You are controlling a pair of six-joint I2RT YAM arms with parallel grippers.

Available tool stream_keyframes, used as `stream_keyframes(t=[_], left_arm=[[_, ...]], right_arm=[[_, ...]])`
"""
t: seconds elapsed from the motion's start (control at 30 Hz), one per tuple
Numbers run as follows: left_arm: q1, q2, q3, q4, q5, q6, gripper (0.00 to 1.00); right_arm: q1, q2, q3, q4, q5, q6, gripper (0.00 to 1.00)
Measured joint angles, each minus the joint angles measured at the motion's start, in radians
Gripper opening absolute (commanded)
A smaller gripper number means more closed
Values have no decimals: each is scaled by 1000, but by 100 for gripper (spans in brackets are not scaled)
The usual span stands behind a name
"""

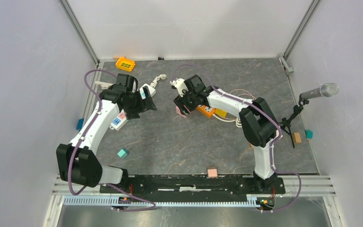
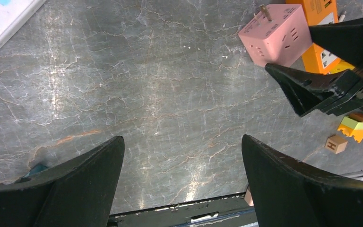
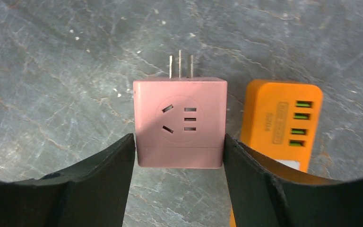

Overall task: Insert the plug
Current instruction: Pick up the plug from the center of the board.

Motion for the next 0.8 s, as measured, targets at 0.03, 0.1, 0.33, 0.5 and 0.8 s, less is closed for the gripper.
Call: stream_keyframes(t=[0.03, 0.1, 0.33, 0.5, 0.8], left_arm=[[0, 0, 0, 0, -1, 1, 100], [0, 0, 0, 0, -6, 5, 100], [2, 0, 0, -6, -14, 6, 100], [3, 0, 6, -14, -15, 7, 100], [14, -19, 106, -21, -37, 26, 100]], right_arm=[[6, 4, 0, -1, -10, -3, 68], [16, 12, 0, 0, -19, -6, 70], [46, 55, 0, 10, 7, 8, 65], [47, 73, 10, 10, 19, 31, 29], [47, -13, 13, -7, 2, 42, 0]])
